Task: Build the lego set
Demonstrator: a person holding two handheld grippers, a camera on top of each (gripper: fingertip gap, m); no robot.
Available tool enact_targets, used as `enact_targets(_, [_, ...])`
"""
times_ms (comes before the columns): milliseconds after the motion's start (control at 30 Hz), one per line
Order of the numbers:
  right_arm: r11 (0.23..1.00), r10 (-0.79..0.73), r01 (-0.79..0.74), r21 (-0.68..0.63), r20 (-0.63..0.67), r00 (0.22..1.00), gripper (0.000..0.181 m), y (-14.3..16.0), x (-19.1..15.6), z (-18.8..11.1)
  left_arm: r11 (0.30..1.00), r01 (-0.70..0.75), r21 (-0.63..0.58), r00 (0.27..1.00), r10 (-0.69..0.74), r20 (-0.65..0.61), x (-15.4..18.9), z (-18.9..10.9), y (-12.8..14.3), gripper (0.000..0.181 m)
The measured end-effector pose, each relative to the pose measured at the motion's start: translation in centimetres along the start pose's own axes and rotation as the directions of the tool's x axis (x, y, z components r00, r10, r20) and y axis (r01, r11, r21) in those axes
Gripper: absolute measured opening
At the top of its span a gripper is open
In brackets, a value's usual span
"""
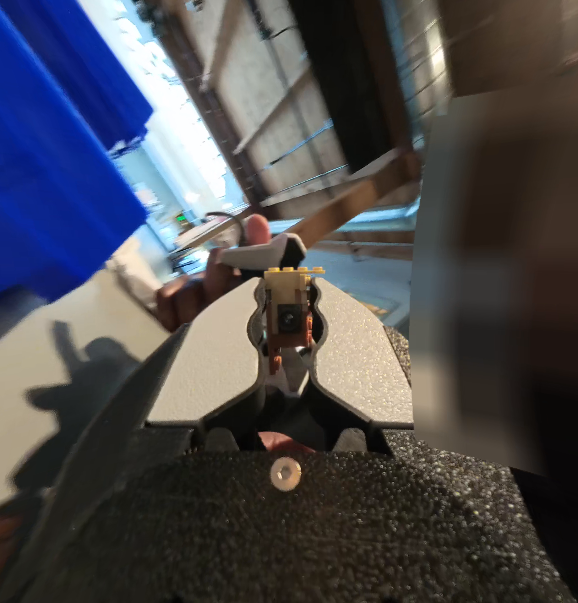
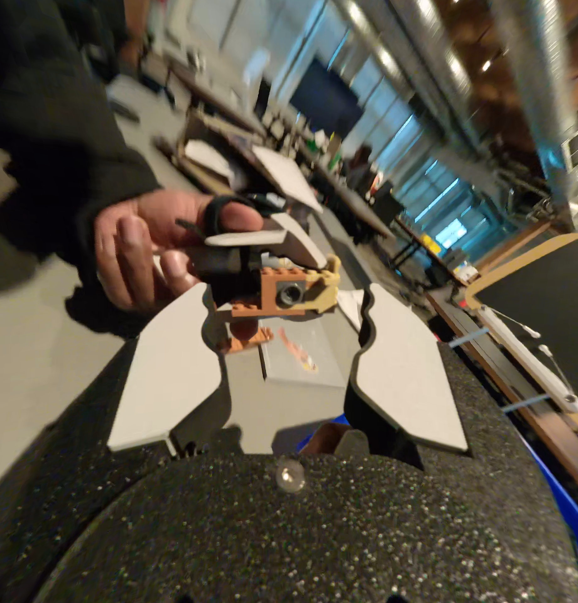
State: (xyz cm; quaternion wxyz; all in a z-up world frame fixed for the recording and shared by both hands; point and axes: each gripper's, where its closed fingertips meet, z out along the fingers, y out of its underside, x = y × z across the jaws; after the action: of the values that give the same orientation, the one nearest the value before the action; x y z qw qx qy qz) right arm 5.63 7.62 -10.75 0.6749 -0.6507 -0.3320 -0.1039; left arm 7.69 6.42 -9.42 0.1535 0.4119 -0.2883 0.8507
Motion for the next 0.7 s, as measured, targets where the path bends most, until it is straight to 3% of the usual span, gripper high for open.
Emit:
enact_targets(267, [0.988, -0.047, 0.042, -0.147, -0.030, 0.998, 0.068, 2.1, 0.4, 0.0, 0.992, -0.096, -0.080, 0.983, 0.107, 0.150, -1.9, 0.0, 0.8, 0.025])
enact_targets(433, [0.984, -0.070, 0.069, -0.167, -0.003, 0.998, 0.052, 2.6, -0.2, 0.2, 0.990, -0.100, -0.103, 0.974, 0.119, 0.191, -2.6, -0.1, 1.2, 0.025])
enact_targets(700, [0.994, -0.019, 0.023, -0.106, 0.039, 0.999, 0.050, 2.1, -0.7, 0.1, 0.986, -0.092, -0.139, 0.976, 0.117, 0.184, -2.7, 0.0, 1.6, 0.025])
